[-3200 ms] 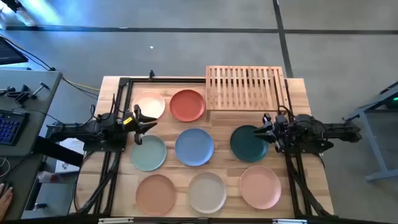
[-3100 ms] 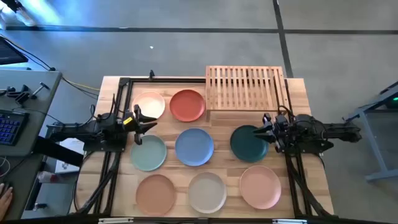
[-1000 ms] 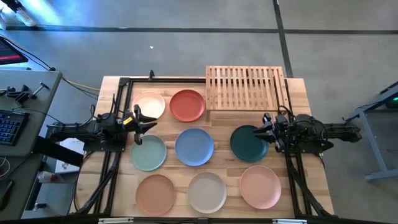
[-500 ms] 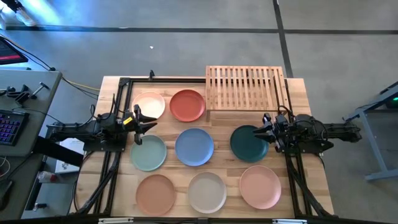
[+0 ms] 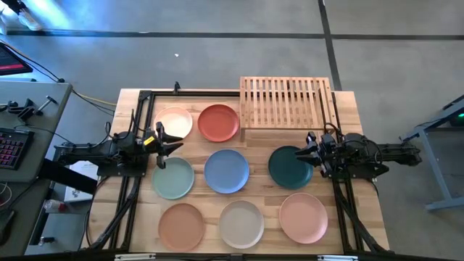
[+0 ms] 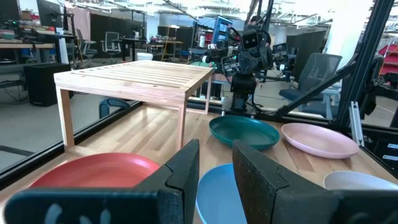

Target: Place and stack plates onto a shelf

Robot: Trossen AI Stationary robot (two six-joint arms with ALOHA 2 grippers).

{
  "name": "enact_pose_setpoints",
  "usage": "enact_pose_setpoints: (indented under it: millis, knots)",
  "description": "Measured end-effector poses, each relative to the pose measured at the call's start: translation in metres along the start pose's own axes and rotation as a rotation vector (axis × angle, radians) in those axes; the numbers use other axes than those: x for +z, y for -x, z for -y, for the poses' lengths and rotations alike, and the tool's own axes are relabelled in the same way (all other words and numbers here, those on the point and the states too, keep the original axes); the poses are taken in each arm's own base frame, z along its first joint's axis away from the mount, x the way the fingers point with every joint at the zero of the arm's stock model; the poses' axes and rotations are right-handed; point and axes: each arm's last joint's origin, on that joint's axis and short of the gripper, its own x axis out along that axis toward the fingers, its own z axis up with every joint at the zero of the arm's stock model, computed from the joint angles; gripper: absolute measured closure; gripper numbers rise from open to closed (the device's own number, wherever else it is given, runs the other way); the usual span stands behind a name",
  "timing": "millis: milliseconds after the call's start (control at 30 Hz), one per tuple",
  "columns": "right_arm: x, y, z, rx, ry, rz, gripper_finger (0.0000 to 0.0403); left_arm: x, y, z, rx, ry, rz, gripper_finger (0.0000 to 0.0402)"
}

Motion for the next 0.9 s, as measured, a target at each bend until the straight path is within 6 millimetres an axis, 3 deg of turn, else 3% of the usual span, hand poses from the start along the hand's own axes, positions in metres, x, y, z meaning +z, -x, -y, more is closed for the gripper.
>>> enact_pose_setpoints:
  millis: [900]
  knots:
    - [0.0001, 0.0, 0.0003, -0.01, 0.052, 0.004, 0.0328, 0.0013, 0.0, -0.0003, 0.013, 0.022, 0.014, 0.0314]
